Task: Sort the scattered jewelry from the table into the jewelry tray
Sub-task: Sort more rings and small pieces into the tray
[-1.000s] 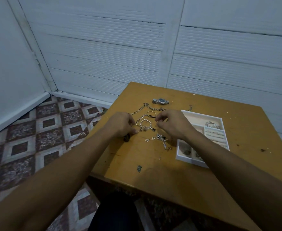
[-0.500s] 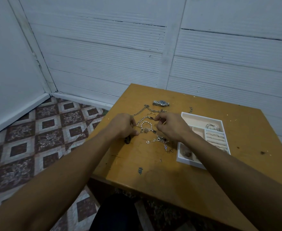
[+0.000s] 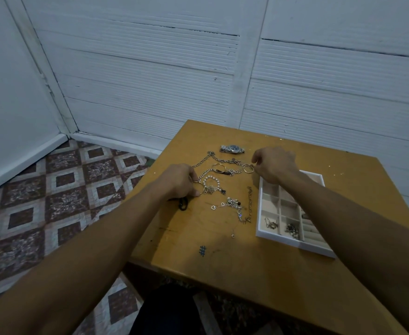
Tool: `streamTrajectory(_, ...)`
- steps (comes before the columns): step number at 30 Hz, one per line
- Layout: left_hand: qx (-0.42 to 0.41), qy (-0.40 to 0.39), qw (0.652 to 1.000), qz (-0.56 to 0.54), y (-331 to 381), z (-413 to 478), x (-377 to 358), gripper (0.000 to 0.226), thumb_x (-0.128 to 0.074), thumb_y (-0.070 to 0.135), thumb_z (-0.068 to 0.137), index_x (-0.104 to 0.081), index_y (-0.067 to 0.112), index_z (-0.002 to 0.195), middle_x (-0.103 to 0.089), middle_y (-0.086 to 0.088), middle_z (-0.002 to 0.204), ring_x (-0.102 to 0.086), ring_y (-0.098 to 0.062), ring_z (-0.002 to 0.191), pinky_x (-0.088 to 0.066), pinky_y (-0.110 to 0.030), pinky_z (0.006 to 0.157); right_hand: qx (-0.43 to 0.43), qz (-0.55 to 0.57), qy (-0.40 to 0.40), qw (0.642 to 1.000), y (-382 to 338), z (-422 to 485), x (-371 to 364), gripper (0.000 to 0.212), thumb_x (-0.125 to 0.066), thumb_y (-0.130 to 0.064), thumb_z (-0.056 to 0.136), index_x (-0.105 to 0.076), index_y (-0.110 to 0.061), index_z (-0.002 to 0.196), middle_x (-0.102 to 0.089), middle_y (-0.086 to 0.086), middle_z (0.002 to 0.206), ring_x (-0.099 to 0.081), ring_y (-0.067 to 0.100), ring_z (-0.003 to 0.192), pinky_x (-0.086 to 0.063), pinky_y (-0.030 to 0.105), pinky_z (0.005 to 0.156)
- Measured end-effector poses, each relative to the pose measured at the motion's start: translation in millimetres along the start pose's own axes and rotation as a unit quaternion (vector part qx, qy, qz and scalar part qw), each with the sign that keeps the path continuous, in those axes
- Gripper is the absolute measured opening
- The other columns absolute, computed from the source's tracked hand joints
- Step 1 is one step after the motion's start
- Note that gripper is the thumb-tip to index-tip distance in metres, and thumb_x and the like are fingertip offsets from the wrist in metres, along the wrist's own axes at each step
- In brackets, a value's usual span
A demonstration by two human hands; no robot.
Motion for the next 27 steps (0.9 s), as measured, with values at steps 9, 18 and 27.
streamTrajectory(9, -0.022, 0.041, 0.999, -0.004, 1.2, -7.0, 3.7, 0.042, -0.081, 0.034, 0.073, -0.057, 0.026, 0.106, -0.06, 0.001, 0.1, -0.056, -0.017, 0.091, -0.042, -0.026, 0.064, 0.033, -0.065, 0.001, 0.997, -12.6, 7.0, -11.1, 0.019, -0.061, -0.04, 0.09, -0.07, -0.028, 0.103, -0.067, 0.0, 0.108, -0.044, 0.024, 0.117, -0.03, 0.041, 0.095)
streamTrajectory(18, -0.041, 0.054, 0.996, -0.066, 5.5, -16.6, 14.8, 0.003, -0.072, 0.02, 0.084, -0.073, 0.018, 0.086, -0.07, 0.007, 0.083, -0.064, -0.004, 0.077, -0.051, -0.02, 0.063, 0.028, -0.129, -0.023, 0.991, -15.6, 17.0, -26.6, 0.029, -0.059, -0.042, 0.091, -0.065, -0.023, 0.111, -0.065, 0.006, 0.112, -0.045, 0.026, 0.117, -0.03, 0.043, 0.097)
streamTrajectory(27, -0.038, 0.049, 0.996, -0.07, -1.7, -21.4, 30.2, 0.009, -0.077, 0.029, 0.078, -0.077, 0.02, 0.08, -0.072, 0.004, 0.074, -0.062, -0.003, 0.059, -0.049, -0.02, 0.056, 0.025, -0.144, -0.04, 0.989, -19.3, 21.8, -33.5, 0.018, -0.054, -0.025, 0.093, -0.061, -0.017, 0.107, -0.063, 0.007, 0.105, -0.051, 0.025, 0.109, -0.031, 0.044, 0.098)
Point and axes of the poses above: each hand's wrist, its own z-axis towards the middle knuckle, its own x-axis out of the back of the hand, y = z × x, the point moved 8 cm from there along z, towards the middle knuckle
